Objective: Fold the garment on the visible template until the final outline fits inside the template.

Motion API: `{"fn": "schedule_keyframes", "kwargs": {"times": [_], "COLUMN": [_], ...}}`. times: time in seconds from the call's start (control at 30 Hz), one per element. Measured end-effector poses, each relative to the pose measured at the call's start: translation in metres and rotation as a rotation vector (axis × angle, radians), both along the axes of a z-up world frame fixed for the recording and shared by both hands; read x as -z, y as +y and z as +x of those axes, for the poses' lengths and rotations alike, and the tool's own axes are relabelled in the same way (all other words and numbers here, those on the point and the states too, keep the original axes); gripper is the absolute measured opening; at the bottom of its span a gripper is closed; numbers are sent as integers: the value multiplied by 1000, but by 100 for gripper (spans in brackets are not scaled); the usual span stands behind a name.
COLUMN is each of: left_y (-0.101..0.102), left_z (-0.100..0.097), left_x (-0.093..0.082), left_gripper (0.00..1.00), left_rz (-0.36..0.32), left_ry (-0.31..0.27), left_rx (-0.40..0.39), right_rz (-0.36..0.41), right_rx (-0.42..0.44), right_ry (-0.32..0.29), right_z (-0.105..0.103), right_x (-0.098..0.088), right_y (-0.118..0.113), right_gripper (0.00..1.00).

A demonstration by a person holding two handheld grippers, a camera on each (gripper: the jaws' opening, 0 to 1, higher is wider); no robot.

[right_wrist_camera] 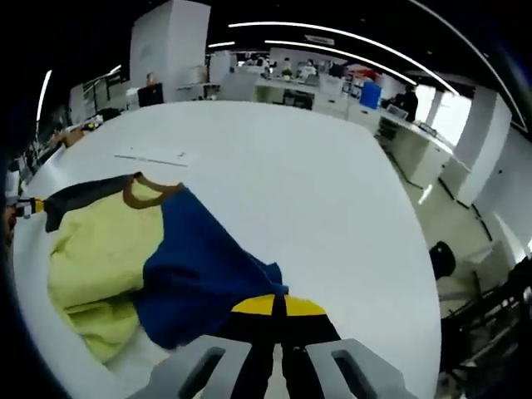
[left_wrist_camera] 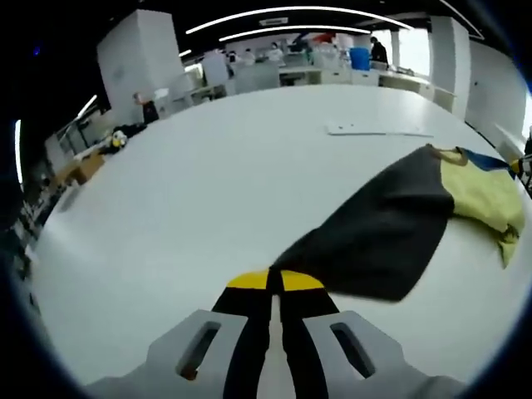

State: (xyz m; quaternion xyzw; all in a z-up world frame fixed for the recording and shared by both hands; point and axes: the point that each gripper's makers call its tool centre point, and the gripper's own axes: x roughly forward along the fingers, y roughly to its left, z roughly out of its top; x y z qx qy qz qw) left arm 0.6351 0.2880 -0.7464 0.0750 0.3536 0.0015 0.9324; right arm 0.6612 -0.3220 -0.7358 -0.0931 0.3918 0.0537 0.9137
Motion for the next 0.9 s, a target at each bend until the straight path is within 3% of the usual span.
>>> {"fn": "schedule_keyframes", "kwargs": {"times": [0.23, 0.37, 0.5, 0.63, 0.77, 0.9], "left_y": [4, 5, 4, 1, -4, -11], "left_z": [6, 7, 4, -1, -5, -7], "left_x": [3, 5, 4, 0, -3, -4], "left_gripper": [0, 0, 1, 6, 21, 37], "left_rz": [7, 10, 17, 9, -2, -7], "left_ry": [13, 18, 21, 14, 2, -6], "left_rx": [-8, -13, -8, 5, 39, 88], "right_rz": [-88, -90, -50, 62, 147, 222], "right_rx": [-10, -13, 10, 64, 54, 33], "right_ry": [-14, -21, -23, -31, -52, -58], "right_z": [10, 15, 14, 7, 1, -6], "right_x": [0, 2, 1, -2, -8, -14], "right_y": [-12, -15, -16, -12, -3, 8], "right_gripper": [0, 0, 2, 11, 19, 35]}}
